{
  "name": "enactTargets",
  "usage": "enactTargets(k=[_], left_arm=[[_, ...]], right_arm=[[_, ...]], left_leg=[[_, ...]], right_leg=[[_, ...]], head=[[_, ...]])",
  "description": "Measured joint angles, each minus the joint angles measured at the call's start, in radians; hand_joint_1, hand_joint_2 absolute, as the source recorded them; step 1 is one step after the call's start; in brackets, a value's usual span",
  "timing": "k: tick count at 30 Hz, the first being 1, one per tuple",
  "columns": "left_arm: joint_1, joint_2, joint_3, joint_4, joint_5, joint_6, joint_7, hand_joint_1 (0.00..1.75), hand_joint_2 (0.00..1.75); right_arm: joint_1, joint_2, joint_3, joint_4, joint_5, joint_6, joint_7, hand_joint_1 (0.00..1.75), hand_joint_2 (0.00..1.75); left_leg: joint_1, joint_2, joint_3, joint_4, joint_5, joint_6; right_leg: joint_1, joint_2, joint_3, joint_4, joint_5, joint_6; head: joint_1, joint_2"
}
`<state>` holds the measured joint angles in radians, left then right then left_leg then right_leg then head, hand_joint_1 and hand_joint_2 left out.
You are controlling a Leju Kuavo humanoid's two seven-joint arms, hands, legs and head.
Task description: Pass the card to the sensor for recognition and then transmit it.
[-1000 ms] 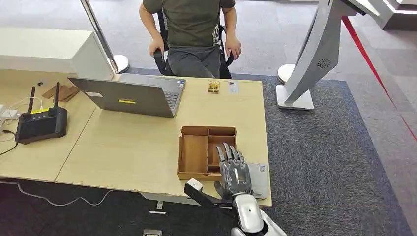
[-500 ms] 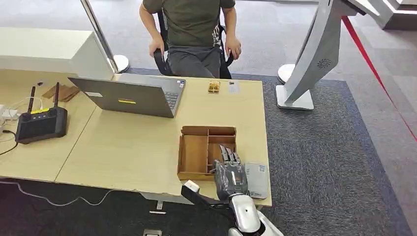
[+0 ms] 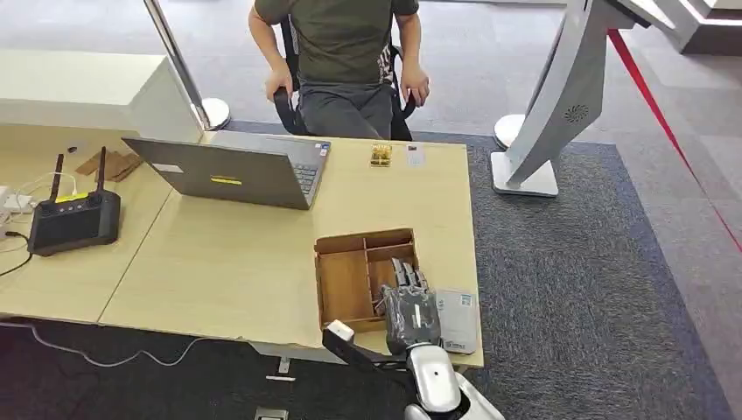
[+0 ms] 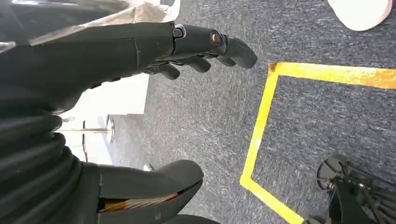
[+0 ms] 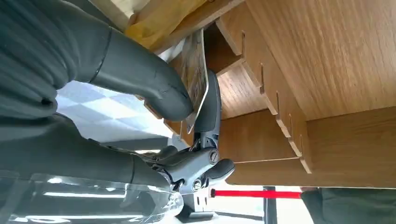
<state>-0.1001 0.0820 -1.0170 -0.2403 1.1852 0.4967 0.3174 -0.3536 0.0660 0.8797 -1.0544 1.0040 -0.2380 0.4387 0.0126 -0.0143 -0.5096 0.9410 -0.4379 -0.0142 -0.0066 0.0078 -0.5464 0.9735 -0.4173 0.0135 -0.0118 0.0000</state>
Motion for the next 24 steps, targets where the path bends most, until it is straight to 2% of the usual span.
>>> enactTargets(k=[6,9,17,24], left_arm=[[0.000,0.000,0.000,0.000,0.012,0.004,0.003,0.00,1.75],[0.000,0.000,0.000,0.000,0.015,0.002,-0.002,0.00,1.75],[0.000,0.000,0.000,0.000,0.013,-0.003,-0.012,0.00,1.75],[0.000,0.000,-0.014,0.000,-0.012,-0.034,-0.029,0.00,1.75]], right_arm=[[0.000,0.000,0.003,-0.004,0.003,-0.047,-0.005,1.75,1.75],[0.001,-0.008,0.005,-0.057,0.015,-0.076,-0.002,1.75,1.75],[0.002,-0.032,0.005,-0.174,0.030,-0.094,0.012,1.75,1.75],[0.010,-0.072,-0.016,-0.293,0.052,-0.129,0.051,1.75,1.75]], left_leg=[[0.000,0.000,0.000,0.000,0.000,0.000],[0.000,0.000,0.000,0.000,0.000,0.000],[0.000,0.000,0.000,0.000,0.000,0.000],[0.000,0.000,0.000,0.000,0.000,0.000]], right_leg=[[0.000,0.000,0.000,0.000,0.000,0.000],[0.000,0.000,0.000,0.000,0.001,0.000],[0.000,0.000,-0.001,0.000,0.001,0.000],[0.000,0.000,0.000,0.000,0.001,0.000]], head=[[0.000,0.000],[0.000,0.000],[0.000,0.000],[0.000,0.000]])
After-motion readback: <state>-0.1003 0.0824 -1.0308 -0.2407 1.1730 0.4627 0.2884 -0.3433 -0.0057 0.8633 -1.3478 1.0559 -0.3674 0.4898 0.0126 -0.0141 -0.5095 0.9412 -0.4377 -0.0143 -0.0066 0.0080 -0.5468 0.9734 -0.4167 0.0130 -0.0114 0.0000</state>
